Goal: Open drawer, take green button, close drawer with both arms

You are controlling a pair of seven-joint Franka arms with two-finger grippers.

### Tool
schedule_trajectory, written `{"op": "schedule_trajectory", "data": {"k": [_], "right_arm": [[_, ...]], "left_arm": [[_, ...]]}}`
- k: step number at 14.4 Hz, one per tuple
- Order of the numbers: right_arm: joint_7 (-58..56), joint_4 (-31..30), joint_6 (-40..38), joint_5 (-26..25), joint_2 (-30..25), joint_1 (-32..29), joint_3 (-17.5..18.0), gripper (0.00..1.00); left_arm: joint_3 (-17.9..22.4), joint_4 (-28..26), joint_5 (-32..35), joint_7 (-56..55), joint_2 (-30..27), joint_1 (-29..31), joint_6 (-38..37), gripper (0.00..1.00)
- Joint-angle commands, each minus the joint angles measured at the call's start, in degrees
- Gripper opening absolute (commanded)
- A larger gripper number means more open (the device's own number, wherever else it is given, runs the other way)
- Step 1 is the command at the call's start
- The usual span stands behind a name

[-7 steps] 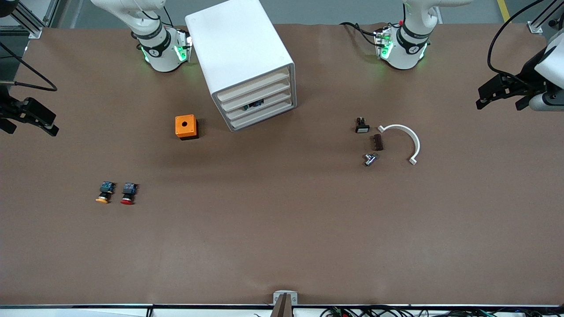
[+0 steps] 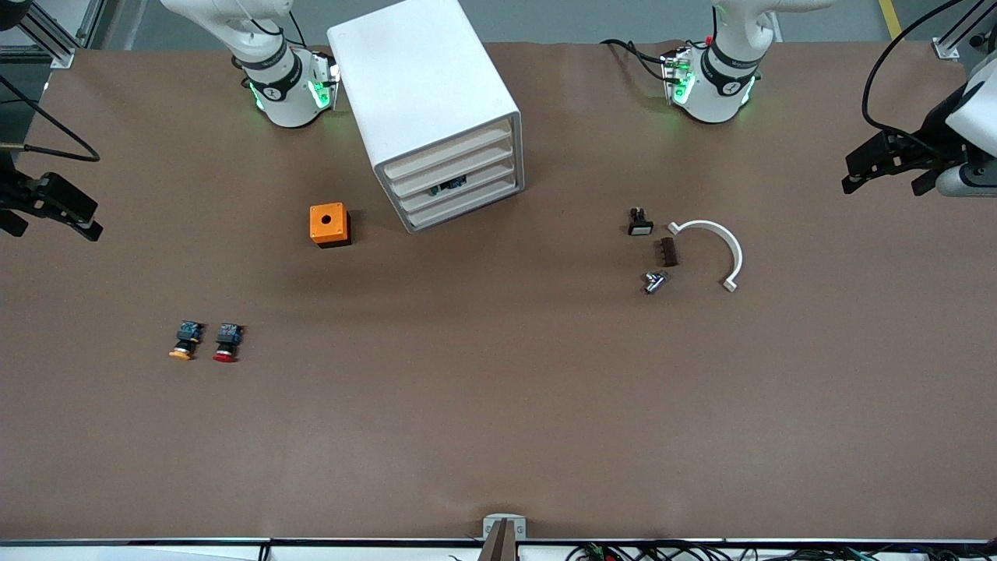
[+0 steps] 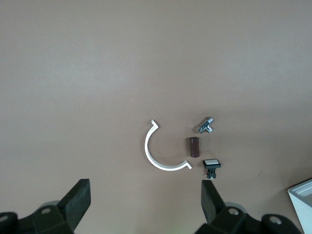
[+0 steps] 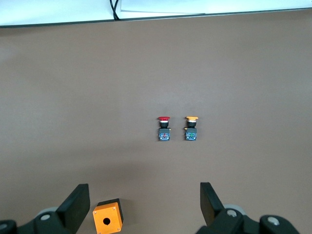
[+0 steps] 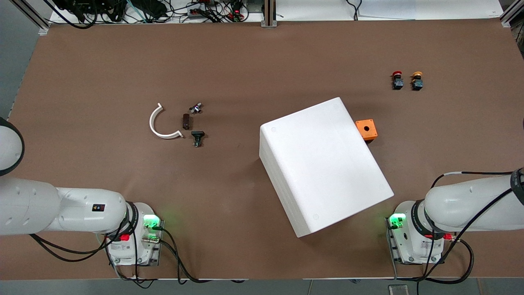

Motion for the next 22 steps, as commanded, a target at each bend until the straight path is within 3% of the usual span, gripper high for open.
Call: {"op": "schedule_trajectory", "data": {"k": [1, 9, 14, 18, 22], "right_arm": [[-0.14, -0.72, -0.19, 0.73, -0.91, -0.44, 0.12, 1.0], [-0.14, -0.72, 0.16, 0.82, -0.91, -0.8, 0.12, 1.0], [-0.14, -0.8, 0.07, 0.82, -0.56, -1.41, 0.12, 1.0], [-0.14, -0.72, 0.07, 0.82, -0.73, -1.32, 0.12, 1.0], [-0.22, -0.8, -0.19, 0.82, -0.56, -1.32, 0.12, 1.0]], "left_arm": [[-0.13, 1.98, 0.81, -0.78, 1.48, 0.27, -1.27, 1.0], [-0.13, 1.45, 0.46, -0.69, 3.68, 0.45, -1.88, 1.0], [-1.0, 1.8, 0.11, -1.21, 7.89, -1.91, -3.37, 1.0], [-2.24, 1.8, -0.59, -16.89, 14.91, -8.24, -4.96, 1.0], [-3.29, 3.29, -10.68, -38.69, 21.77, -12.37, -4.96, 1.0]]}}
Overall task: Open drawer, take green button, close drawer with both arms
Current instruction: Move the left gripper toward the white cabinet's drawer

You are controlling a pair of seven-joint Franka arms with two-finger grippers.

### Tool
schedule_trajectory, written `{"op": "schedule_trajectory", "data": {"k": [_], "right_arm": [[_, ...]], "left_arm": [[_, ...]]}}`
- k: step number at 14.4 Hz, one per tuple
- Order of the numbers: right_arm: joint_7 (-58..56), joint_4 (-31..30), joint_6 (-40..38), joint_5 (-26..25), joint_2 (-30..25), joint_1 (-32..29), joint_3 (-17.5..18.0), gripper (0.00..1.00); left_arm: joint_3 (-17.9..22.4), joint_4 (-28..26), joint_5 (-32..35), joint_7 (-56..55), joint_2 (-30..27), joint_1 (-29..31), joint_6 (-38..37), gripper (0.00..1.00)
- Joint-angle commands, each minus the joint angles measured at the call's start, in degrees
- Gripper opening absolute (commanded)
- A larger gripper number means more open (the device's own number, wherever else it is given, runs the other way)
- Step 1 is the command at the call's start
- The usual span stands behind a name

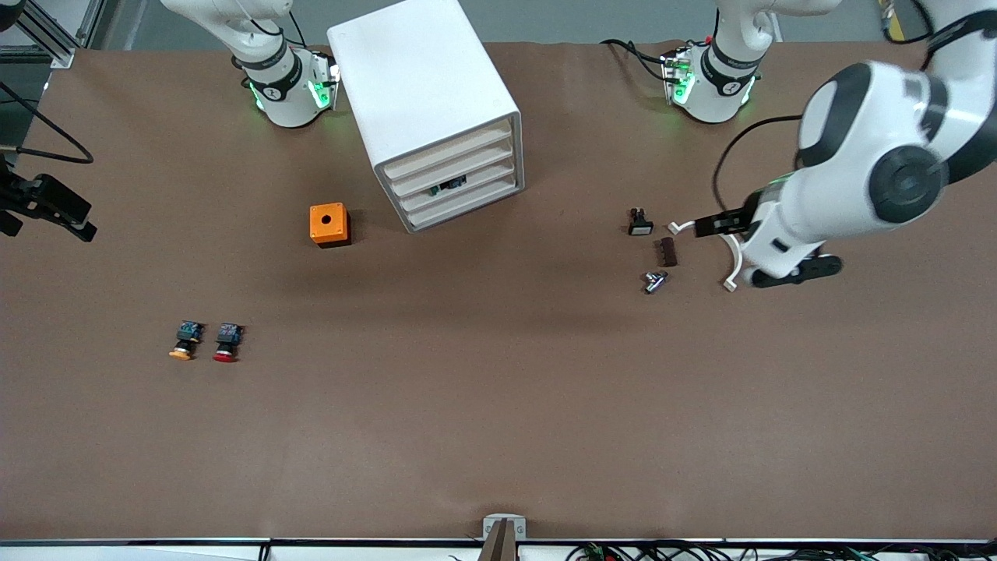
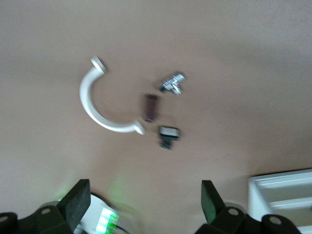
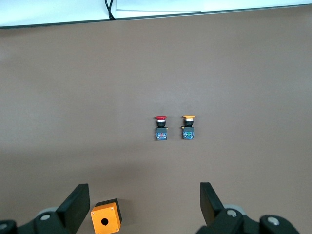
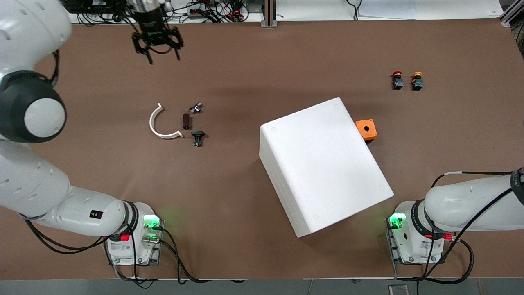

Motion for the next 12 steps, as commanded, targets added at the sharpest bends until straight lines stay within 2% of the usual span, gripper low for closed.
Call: {"op": "schedule_trajectory", "data": {"k": [1, 3, 6, 10, 12], "right_arm": [[-0.22, -0.57, -0.18, 0.82, -0.57, -0.92, 0.48, 1.0], [-0.22, -0.83, -0.27, 0.82, -0.48, -0.92, 0.48, 1.0], [-0.14, -1.1, -0.27, 0.82, -0.57, -0.83, 0.48, 1.0], [-0.14, -1.27, -0.71, 0.91, -0.48, -0.83, 0.48, 1.0], [-0.22, -1.27, -0.71, 2.57, -0.48, -1.01, 0.48, 1.0]], "left_arm": [[-0.25, 3.47, -7.51, -13.71, 5.01, -1.58, -1.46, 1.0], [-1.65, 5.05, -14.73, -24.43, 8.88, -1.59, -1.38, 1.0], [-5.78, 6.46, -19.57, -36.4, 14.5, -0.97, -1.38, 1.0], [-8.6, 8.65, -27.92, -51.42, 22.24, -0.71, -0.76, 1.0], [-11.75, 11.54, -28.64, -59.69, 26.89, -0.18, -0.32, 1.0]]}}
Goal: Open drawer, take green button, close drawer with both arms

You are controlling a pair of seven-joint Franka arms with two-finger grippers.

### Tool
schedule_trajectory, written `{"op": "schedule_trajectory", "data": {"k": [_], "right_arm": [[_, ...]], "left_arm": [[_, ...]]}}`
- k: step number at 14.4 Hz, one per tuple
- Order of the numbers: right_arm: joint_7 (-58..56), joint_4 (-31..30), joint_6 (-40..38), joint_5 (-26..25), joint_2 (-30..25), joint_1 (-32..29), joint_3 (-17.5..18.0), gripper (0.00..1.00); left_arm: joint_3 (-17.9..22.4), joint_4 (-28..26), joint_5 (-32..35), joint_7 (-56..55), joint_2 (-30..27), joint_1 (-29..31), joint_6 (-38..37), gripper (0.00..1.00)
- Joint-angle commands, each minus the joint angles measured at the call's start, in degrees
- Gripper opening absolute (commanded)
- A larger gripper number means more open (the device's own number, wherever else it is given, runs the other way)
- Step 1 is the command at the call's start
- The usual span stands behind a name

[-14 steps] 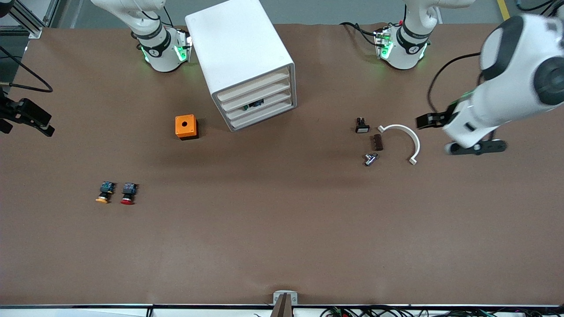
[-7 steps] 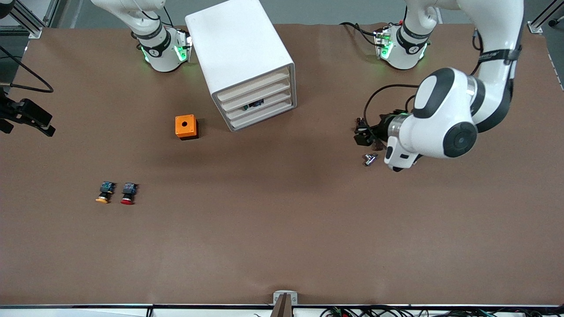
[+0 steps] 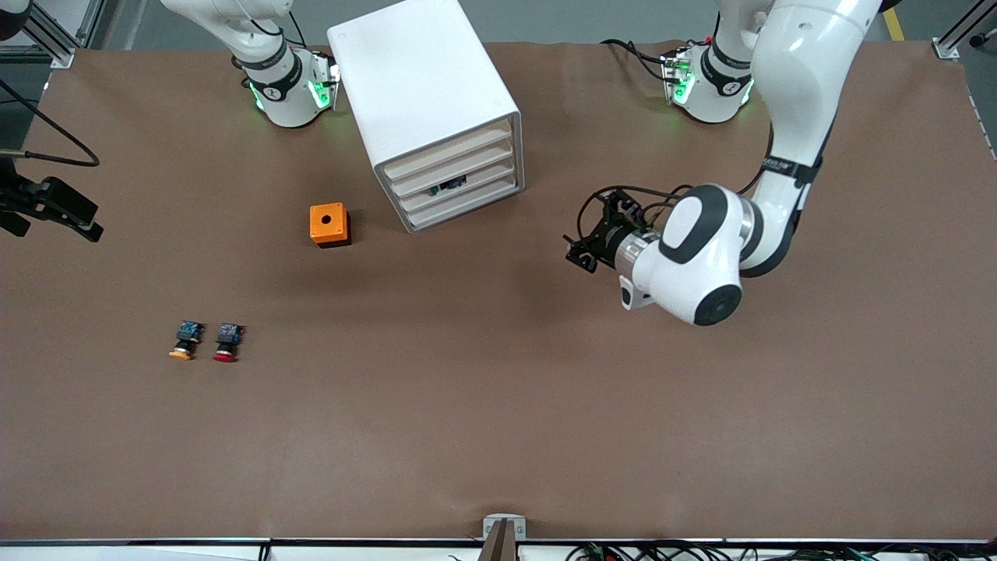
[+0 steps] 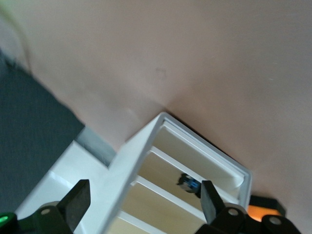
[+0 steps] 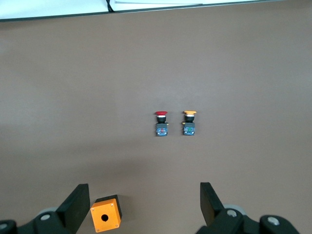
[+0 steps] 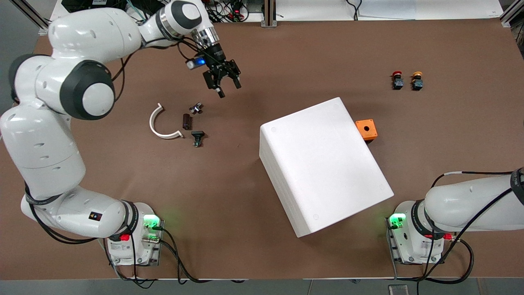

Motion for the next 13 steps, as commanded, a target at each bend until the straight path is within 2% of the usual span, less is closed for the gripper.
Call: {"op": "schedule_trajectory", "data": {"k": [1, 9, 13], "right_arm": [[-0.22, -0.24, -0.37, 1.84, -0.5, -1.18, 0.49, 1.0], [-2.34, -1.29, -2.12, 1.93, -0.24, -1.45, 0.49, 1.0], [7.75, -2.17, -2.12, 1.93, 0.55, 1.36, 0.84, 1.0]], "left_arm": [[-3.57, 6.24, -1.33, -11.03, 6.87, 1.13, -0.69, 1.0], [-6.73, 6.87, -6.59, -35.38, 17.34, 2.36, -0.6, 1.0], [-7.17, 6.78, -9.41, -39.81, 19.45, 1.48, -0.95, 1.0]]}}
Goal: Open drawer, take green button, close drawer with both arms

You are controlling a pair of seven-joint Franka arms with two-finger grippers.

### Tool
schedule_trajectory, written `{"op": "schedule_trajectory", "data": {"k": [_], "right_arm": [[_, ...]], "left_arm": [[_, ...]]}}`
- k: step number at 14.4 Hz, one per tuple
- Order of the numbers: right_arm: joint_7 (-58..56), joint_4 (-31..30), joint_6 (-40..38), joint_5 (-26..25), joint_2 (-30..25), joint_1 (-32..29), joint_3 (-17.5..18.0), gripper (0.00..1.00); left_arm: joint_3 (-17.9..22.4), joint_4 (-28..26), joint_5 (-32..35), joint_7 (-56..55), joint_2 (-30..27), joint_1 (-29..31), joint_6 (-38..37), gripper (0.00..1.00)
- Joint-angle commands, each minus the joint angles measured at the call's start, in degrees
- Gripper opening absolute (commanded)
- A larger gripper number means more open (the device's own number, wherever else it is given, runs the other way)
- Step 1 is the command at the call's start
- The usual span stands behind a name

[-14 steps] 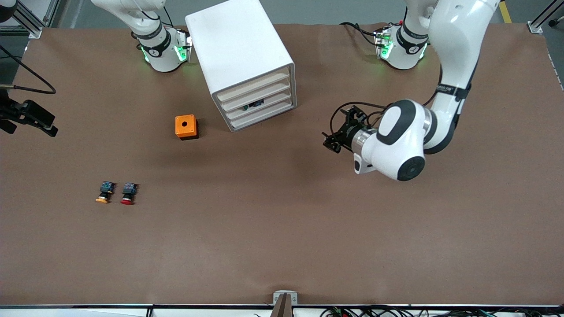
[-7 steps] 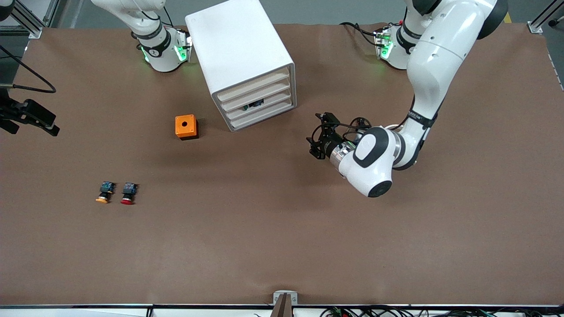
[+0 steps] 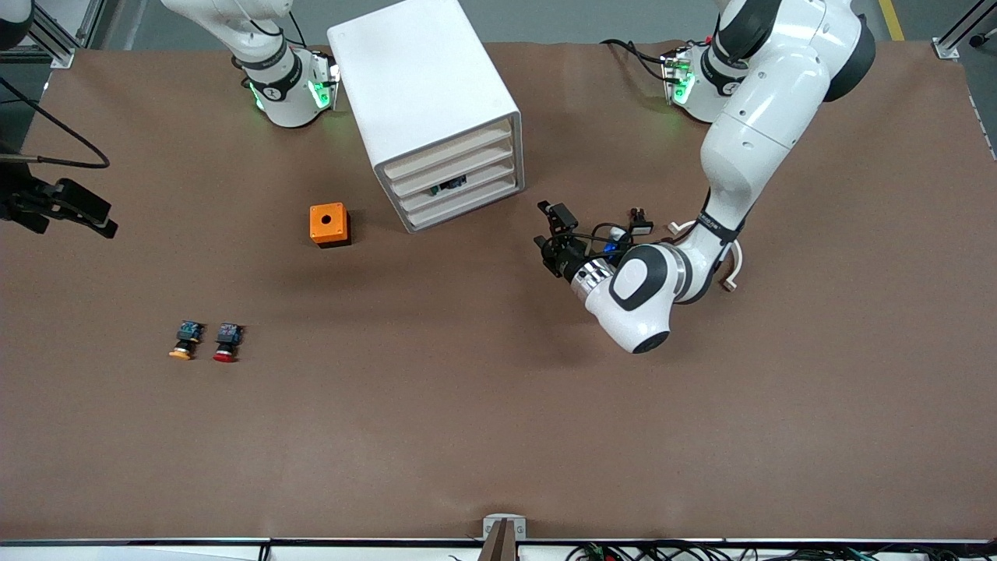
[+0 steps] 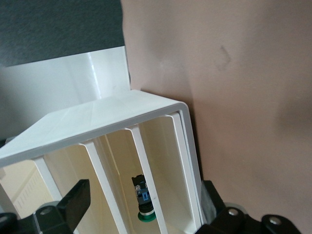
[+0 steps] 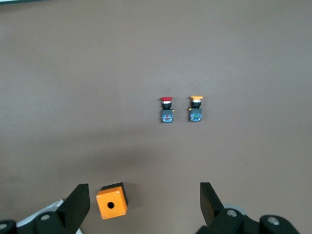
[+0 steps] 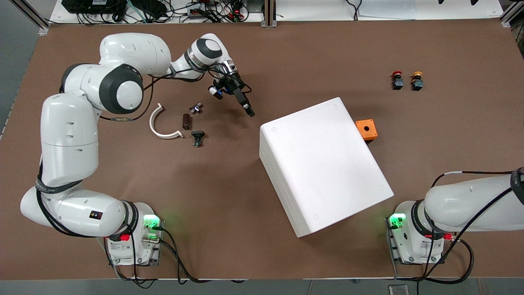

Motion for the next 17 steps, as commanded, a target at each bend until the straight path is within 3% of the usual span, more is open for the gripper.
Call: {"op": "schedule_trajectory", "data": {"k": [1, 4, 5, 8, 10, 17], "right_arm": [[6.47, -0.63, -0.24, 0.69, 0.23, 2.01, 0.32, 1.0], [12.96, -0.81, -0.06, 0.78, 0.93, 4.29, 0.32, 1.0], [15.52, -0.81, -0.15, 0.95, 1.02, 5.17, 0.32, 1.0], [22.2, -0.81, -0.33, 4.37, 1.55, 6.49, 0.32, 1.0], [26.94, -0.81, -0.24, 4.64, 1.81, 8.51, 0.32, 1.0], [41.54, -0.81, 0.11, 4.73, 2.34, 13.53, 0.32, 1.0]], "left_arm": [[-1.0, 1.42, -2.44, -2.81, 2.09, -0.05, -1.02, 1.0], [-1.18, 1.42, -4.11, -6.66, 4.12, -1.37, -1.54, 1.0], [-1.09, 1.42, -4.81, -6.76, 4.3, -2.15, -1.89, 0.94], [-1.09, 1.34, -5.87, -6.76, 4.65, -3.74, -2.34, 0.62], [-1.09, 1.33, -6.66, -6.67, 4.65, -4.71, -2.34, 0.52], [-0.48, 1.42, -9.3, -6.85, 5.88, -9.01, -2.07, 0.5]]}}
